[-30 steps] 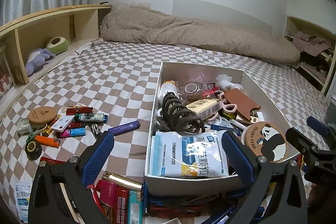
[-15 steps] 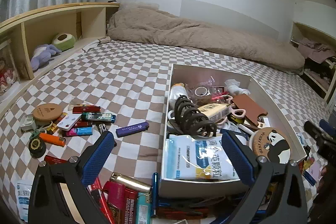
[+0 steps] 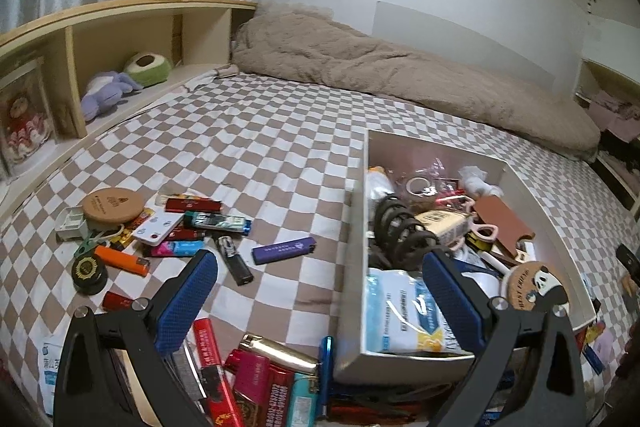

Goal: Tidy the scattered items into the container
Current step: 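Withdraw both open tools from the box toward the items beside it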

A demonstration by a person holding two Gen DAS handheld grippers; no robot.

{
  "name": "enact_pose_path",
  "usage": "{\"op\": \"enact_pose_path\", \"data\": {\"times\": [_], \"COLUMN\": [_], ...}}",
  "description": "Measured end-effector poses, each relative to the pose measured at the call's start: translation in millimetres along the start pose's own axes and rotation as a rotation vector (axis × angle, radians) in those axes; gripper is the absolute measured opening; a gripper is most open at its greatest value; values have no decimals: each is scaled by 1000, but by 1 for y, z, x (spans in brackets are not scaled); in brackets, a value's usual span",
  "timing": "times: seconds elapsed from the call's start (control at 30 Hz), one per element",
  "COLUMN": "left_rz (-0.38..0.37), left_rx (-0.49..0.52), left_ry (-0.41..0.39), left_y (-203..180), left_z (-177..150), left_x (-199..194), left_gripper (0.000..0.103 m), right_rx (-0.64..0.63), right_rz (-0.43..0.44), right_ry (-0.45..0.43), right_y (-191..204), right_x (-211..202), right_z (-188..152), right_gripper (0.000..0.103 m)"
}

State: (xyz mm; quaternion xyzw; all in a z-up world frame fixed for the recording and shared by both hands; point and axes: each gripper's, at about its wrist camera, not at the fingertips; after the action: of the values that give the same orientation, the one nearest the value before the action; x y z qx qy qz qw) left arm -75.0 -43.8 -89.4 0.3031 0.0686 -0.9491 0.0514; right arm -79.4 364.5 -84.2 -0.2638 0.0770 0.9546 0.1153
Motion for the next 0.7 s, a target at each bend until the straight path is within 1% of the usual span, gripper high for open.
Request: {"op": "enact_pose_path", "data": {"times": [0.07,0.27,0.43,0.57,0.7], "left_rz": [8,30,50,69,97], "left_rx": [-4,-5,-18,-37,-66], "left_ry": [7,5,7,9,17], "left_y": [2,5,13,24,39], "left_z": [0,1,4,6,9], "left_x": [1,0,0,0,0], "left_gripper": [103,103,103,103,103], "right_rx": [20,92,203,220,240], "right_rz": [-35,-103,-136,-163,-165], "right_ry": [8,57,113,165,209], "right_y": [-10,-41,-70,-80,-87], "right_x": [3,17,31,45,54], "right_z": [0,-4,-10,-17,-23], "right_gripper": [103,103,103,103,103]}}
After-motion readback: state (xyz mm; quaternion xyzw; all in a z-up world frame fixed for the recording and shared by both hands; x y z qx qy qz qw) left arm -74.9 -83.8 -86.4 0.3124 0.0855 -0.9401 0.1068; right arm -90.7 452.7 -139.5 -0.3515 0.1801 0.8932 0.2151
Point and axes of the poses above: each gripper's, at about its wrist camera, not at the fingertips, and x roughly the way its jaws point, y to its left, z to its top, and after that the axes turned 1 degree about x, right-handed
